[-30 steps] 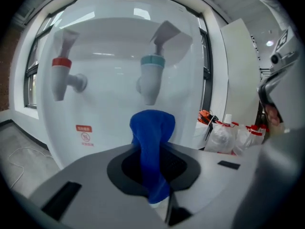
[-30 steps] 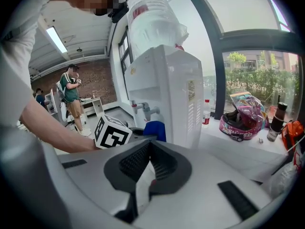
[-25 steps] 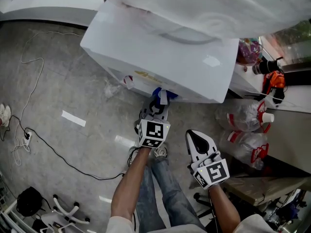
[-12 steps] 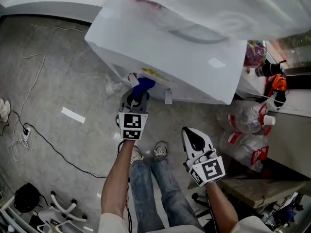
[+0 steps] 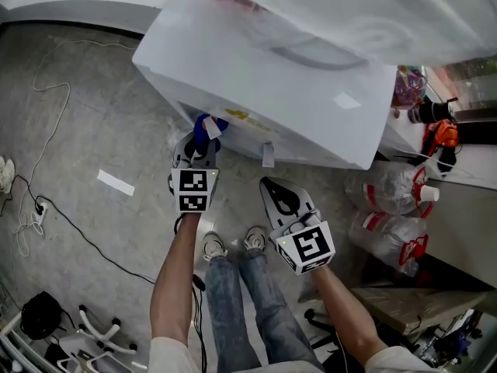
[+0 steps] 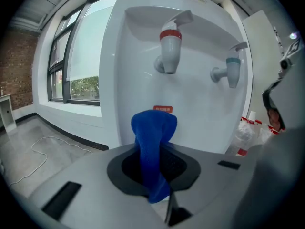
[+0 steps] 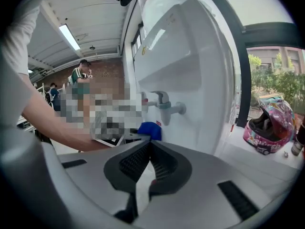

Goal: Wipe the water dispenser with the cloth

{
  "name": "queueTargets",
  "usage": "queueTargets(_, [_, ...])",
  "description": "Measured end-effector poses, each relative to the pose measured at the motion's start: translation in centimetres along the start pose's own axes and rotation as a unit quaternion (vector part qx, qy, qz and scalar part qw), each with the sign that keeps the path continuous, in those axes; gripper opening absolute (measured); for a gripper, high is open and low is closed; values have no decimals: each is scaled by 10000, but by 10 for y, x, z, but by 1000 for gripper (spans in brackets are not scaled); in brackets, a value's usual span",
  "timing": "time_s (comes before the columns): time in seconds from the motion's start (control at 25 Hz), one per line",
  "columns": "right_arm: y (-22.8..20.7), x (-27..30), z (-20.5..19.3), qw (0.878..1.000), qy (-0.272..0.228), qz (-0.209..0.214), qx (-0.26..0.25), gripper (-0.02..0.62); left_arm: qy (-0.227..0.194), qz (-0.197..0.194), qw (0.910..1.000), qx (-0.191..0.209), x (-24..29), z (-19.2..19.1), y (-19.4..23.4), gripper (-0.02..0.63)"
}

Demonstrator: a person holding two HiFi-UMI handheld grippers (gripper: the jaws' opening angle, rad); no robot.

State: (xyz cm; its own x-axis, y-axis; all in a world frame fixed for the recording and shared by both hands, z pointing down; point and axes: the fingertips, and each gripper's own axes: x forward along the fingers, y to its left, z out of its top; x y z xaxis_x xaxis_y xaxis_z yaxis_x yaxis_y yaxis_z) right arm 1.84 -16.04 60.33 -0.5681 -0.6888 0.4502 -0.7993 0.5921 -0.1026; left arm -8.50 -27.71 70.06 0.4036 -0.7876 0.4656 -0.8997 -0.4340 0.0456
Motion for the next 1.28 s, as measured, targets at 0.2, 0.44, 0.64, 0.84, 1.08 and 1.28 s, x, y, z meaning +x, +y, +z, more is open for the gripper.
queueTargets(0.2, [7,12,5,9999,-44,163,-20,15,-77,288,9988,-394,-2,-1,21,52])
queueTargets(0.44, [11,7,-7,9998,62,193,25,15,109,351,9991,-196,1,-8,32,52])
queueTargets(0.64, [13,4,-12,9997,106,231,29,15,145,271,9995,-80,7,-9,22,52])
queueTargets(0.84, [10,1,-14,9997,121,219,19,15,113,78,9999,-11,12,-6,0,52])
queueTargets(1.08, [8,-2,-13,9998,100,182,42,15,142,-262,9994,163,16,-9,-39,52])
queueTargets(1.28, [6,-7,-17,9998,120,145,66,15,166,-614,9976,289,20,-15,-82,52])
